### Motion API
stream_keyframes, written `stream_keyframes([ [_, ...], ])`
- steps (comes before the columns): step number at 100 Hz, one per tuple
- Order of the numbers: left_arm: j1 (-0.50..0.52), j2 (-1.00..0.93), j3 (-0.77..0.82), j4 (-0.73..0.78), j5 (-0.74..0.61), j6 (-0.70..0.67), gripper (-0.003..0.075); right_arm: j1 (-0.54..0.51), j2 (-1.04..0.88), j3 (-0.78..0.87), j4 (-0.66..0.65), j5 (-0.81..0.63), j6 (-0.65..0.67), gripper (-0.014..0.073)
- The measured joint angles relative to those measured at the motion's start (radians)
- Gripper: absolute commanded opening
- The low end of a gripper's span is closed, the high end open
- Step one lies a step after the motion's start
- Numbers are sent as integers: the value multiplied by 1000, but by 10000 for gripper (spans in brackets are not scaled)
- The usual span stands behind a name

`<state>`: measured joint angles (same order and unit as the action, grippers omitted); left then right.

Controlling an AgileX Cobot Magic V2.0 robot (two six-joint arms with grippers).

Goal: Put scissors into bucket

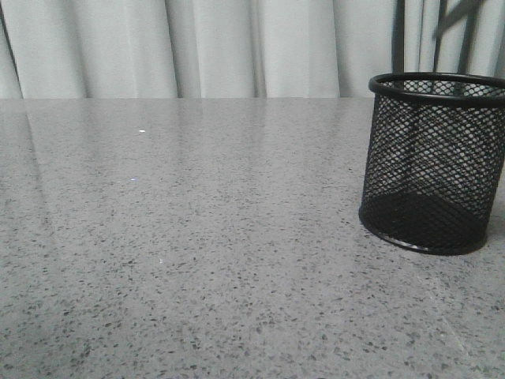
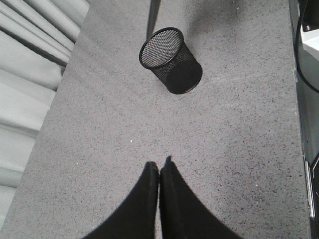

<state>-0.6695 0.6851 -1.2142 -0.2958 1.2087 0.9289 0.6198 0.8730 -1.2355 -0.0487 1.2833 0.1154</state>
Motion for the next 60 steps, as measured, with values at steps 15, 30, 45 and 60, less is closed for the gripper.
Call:
stream_keyframes([
  [15, 0, 0, 0, 9, -2, 0, -21, 0, 0, 58, -12, 0, 1, -64],
  [30, 0, 0, 0, 11, -19, 0, -21, 0, 11, 65, -32, -2, 1, -64],
  [45, 0, 0, 0, 13, -31, 0, -21, 0, 55, 65, -48, -2, 1, -65],
  [60, 0, 0, 0, 7, -33, 0, -21, 0, 135, 65, -49, -9, 1, -65],
])
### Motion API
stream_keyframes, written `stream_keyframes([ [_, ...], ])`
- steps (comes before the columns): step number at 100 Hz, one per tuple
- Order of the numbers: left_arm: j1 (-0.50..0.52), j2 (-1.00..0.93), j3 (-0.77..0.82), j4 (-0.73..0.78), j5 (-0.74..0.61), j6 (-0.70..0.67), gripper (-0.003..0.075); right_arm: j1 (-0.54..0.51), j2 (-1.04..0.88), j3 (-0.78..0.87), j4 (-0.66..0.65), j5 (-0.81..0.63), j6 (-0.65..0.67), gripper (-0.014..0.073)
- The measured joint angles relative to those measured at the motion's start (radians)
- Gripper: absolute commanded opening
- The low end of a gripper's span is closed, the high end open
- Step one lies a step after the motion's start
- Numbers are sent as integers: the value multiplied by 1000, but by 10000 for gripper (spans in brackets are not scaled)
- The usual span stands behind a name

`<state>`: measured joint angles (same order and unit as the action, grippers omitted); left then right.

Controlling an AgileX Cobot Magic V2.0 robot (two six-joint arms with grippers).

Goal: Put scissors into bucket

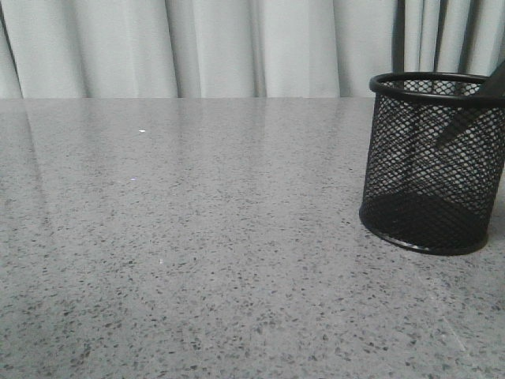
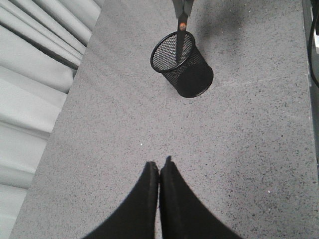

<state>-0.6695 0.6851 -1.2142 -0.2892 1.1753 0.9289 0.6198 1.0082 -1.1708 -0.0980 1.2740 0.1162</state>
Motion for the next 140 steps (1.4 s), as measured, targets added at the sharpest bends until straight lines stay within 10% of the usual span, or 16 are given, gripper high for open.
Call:
stream_keyframes([
  [39, 0, 0, 0, -42, -2, 0, -21, 0, 164, -70, 0, -9, 0, -48],
  [75, 0, 0, 0, -77, -2, 0, -21, 0, 176, -102, 6, -15, 2, 211],
  [120, 0, 0, 33, 39, -141, -193, -21, 0, 176, -292, -96, -15, 2, 202],
  [140, 0, -28, 143, 146, -281, -353, -21, 0, 121, -382, -52, -15, 2, -29],
])
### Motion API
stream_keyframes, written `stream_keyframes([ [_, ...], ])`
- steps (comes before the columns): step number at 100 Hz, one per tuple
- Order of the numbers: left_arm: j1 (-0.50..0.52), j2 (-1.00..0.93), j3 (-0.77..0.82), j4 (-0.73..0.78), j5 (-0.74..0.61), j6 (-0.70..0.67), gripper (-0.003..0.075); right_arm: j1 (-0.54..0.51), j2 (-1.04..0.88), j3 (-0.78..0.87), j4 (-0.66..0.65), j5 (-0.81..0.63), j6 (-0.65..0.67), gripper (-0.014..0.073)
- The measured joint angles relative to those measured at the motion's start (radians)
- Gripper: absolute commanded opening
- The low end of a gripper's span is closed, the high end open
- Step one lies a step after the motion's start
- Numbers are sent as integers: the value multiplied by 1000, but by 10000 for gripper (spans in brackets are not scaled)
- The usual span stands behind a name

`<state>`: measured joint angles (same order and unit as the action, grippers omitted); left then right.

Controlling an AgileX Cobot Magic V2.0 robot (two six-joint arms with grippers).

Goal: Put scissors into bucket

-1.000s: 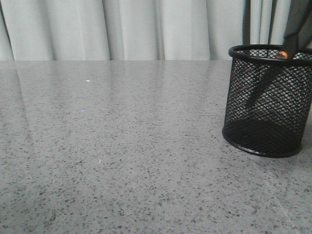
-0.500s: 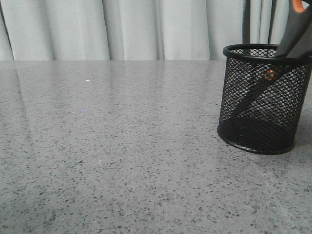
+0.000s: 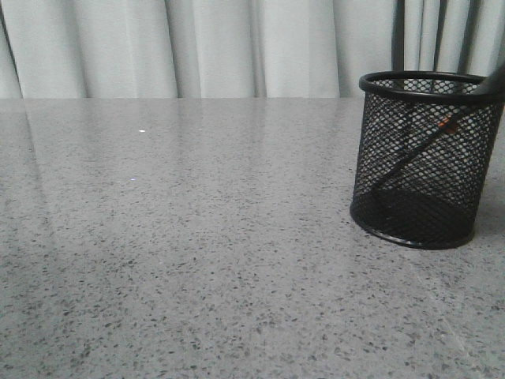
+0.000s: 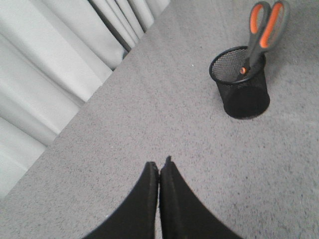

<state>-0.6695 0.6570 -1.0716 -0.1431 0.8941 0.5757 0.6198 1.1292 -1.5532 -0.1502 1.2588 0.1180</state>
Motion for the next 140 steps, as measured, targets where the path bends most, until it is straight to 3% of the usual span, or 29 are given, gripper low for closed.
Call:
stream_keyframes([
  [5, 0, -27, 53, -19, -60, -11, -21, 0, -45, 14, 2, 0, 0, -67],
  [24, 0, -219, 298, -153, -355, -18, -21, 0, -365, 190, -21, -24, 0, -44],
  [40, 0, -399, 529, -289, -662, -18, -21, 0, -679, 435, -34, -209, 18, -44],
  [54, 0, -496, 692, -369, -850, -19, -21, 0, -904, 658, -34, -345, 25, -44],
  [76, 0, -523, 788, -427, -899, -20, -21, 0, -1065, 849, -31, -398, 26, -45],
  [140, 0, -523, 793, -458, -906, -20, -21, 0, -1073, 857, 41, -400, 28, -45],
])
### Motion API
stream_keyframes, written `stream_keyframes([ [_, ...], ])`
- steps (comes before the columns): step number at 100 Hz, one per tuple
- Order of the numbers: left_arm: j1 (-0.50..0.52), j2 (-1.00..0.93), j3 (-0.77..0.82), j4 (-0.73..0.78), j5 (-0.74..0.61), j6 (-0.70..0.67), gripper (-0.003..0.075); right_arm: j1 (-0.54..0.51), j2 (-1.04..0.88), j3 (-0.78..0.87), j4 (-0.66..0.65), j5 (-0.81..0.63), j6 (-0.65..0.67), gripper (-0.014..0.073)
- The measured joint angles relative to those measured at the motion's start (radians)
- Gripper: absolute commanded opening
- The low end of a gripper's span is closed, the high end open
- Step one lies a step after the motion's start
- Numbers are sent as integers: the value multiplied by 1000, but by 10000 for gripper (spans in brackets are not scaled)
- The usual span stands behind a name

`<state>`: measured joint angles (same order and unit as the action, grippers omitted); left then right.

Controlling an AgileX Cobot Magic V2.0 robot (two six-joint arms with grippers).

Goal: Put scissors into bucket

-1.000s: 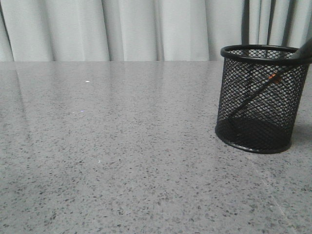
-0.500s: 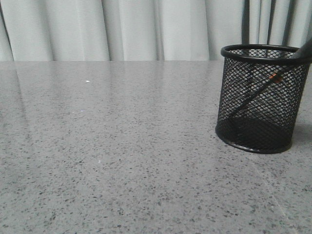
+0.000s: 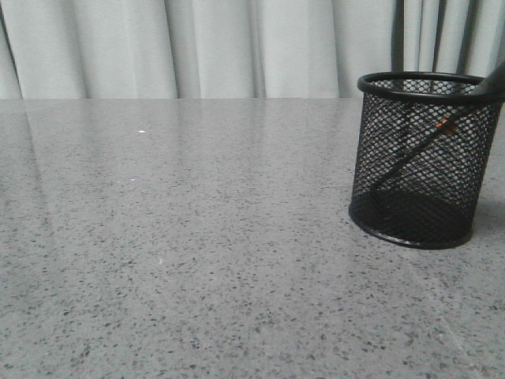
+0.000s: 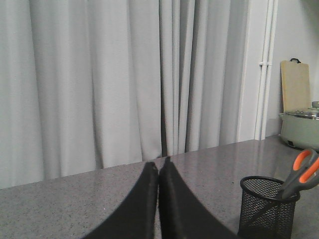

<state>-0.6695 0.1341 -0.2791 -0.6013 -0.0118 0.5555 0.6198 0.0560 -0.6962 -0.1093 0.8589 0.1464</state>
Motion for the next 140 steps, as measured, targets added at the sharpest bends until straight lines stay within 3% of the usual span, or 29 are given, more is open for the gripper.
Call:
stream_keyframes([
  [18, 0, 0, 4, 5, -6, 0, -21, 0, 0, 0, 0, 0, 0, -45],
  [34, 49, -12, 37, 118, -13, 0, -21, 0, 0, 0, 2, 2, 0, -45],
  [49, 166, -75, 90, 294, 33, -25, -21, 0, 0, 0, 2, 2, 0, -45],
  [65, 323, -138, 157, 401, 215, -227, -21, 0, 0, 0, 4, 2, 0, -45],
  [76, 437, -138, 213, 437, 312, -317, -21, 0, 0, 0, 5, 4, 0, -45],
  [91, 539, -138, 254, 450, 341, -342, -21, 0, 0, 0, 6, 4, 0, -45],
  [140, 579, -138, 275, 452, 348, -348, -21, 0, 0, 0, 6, 4, 0, -45],
])
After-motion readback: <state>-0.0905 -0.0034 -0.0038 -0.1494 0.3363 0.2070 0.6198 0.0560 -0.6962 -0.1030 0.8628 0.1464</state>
